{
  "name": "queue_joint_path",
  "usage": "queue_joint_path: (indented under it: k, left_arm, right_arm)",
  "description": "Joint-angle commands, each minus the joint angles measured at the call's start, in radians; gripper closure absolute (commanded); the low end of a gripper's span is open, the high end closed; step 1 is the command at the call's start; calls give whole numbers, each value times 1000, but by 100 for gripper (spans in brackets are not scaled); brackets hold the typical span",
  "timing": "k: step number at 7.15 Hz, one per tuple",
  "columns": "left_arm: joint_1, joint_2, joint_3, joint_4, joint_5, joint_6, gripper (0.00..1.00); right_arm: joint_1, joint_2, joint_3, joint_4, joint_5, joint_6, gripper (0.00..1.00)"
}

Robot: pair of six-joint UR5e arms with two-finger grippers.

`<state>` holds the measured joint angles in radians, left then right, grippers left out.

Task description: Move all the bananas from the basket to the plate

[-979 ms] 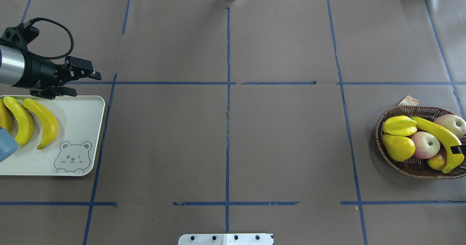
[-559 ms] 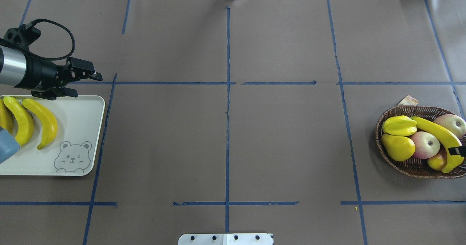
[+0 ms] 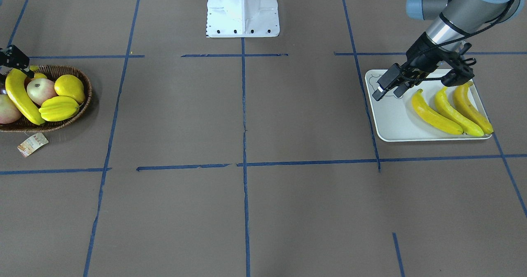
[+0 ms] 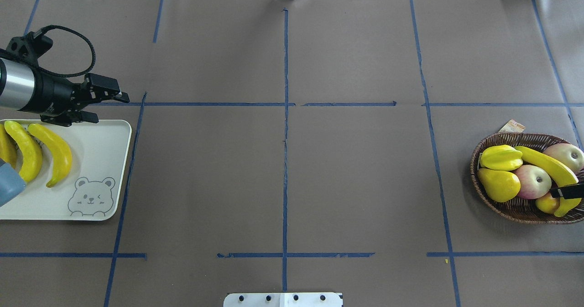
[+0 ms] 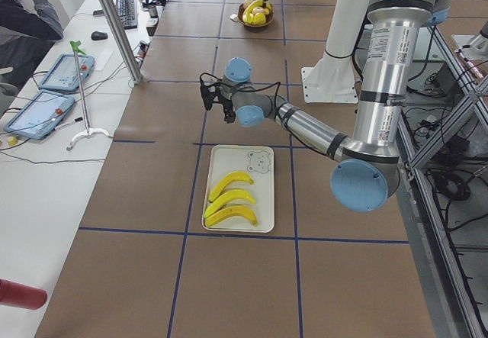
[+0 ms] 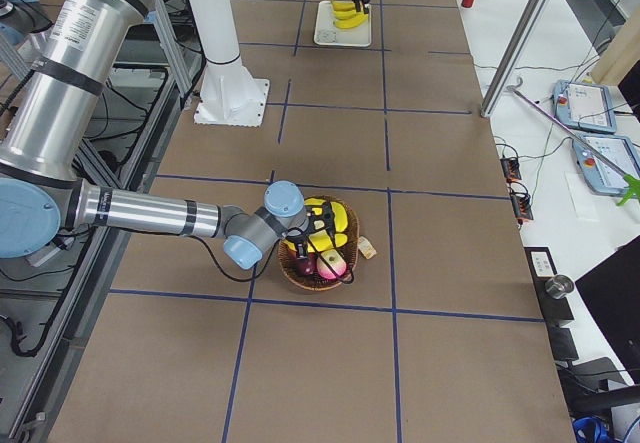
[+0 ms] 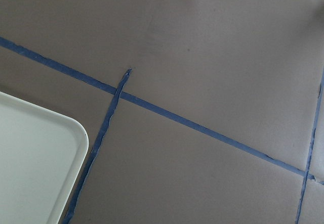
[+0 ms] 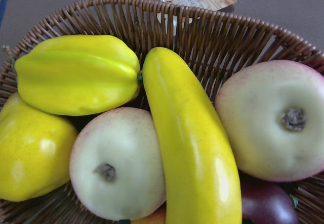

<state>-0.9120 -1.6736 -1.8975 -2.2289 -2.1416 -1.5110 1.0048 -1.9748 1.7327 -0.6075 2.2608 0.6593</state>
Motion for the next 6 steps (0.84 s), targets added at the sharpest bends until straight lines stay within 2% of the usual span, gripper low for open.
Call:
queue_joint_path:
  k: [1,2,3,4,6]
  left_arm:
    - [5,0,2,0,0,0,0]
    - [22,-2,5,0,2,0,0]
    - [25,-2,9,0,2,0,0]
    - [25,-2,11,0,2,0,0]
    - [27,-3,12,0,2,0,0]
  right_arm:
    - [-2,2,1,0,5,0,68]
    - [0,2,5,3,6,0,82]
    - [1,4,5,3,6,-1,89]
    - [4,7,8,3,9,-1,94]
    - [59,-5,42,3,28,-4,97]
